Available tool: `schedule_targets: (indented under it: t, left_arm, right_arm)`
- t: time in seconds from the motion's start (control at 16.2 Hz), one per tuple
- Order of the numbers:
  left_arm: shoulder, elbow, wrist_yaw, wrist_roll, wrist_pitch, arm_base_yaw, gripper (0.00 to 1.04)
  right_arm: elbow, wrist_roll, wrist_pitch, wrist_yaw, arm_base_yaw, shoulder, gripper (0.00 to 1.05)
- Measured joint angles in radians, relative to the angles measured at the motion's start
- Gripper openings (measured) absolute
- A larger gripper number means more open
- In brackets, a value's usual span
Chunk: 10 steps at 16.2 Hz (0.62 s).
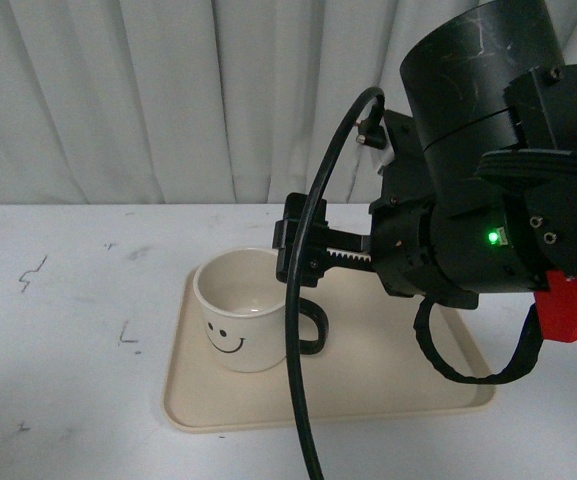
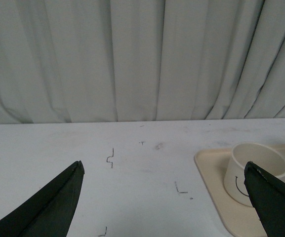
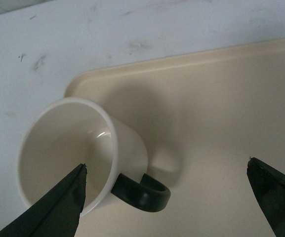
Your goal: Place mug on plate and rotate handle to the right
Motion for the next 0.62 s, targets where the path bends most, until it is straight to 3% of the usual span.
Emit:
schedule_targets:
  t: [0.62]
  left_arm:
    - [0.000,0.000,0.000,0.000,0.000,0.000,0.98]
  right_arm:
    - [0.076,0.031,-0.003,-0.033,0.000,0.090,0.98]
